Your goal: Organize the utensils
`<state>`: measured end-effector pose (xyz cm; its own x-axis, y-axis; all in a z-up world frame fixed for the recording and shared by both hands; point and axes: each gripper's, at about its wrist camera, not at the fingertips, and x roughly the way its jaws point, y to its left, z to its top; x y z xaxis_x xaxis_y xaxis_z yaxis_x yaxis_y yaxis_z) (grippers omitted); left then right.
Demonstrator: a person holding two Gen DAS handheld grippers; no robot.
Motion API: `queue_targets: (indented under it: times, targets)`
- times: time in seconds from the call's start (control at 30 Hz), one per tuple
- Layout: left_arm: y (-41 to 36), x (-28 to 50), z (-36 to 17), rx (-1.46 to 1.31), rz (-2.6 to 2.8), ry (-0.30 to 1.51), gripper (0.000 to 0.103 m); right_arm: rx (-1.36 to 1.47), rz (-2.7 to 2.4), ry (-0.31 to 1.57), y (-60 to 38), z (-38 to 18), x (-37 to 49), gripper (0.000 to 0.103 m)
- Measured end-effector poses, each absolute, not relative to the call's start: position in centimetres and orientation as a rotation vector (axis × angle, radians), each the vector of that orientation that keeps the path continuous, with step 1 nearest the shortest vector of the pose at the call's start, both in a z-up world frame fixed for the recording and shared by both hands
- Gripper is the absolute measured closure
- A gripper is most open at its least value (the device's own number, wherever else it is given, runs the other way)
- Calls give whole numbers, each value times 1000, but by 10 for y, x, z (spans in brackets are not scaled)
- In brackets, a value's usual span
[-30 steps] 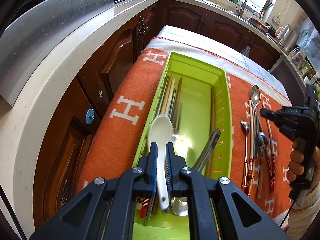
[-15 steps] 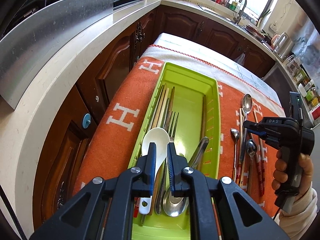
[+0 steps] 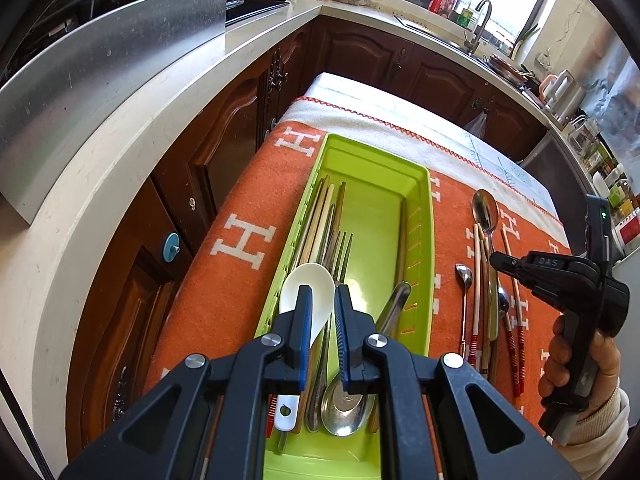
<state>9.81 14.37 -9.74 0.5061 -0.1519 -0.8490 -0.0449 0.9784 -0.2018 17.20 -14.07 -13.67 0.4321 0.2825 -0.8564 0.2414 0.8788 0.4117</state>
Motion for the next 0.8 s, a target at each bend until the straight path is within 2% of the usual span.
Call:
queue_targets:
  times: [0.3, 0.57, 0.73, 0.8]
  targets:
    - [135, 93, -90, -184, -71, 1022, 94, 733, 135, 1060, -160, -117, 142, 101]
    - [137, 87, -75, -166, -48, 984, 94, 745, 285, 1033, -130, -76, 123, 101]
    - [150, 88, -59, -113, 44, 939, 81, 691, 372, 1086, -78, -68, 118, 101]
    - [155, 88, -55, -79, 84, 920, 70, 666, 373, 1111, -60, -73, 119, 101]
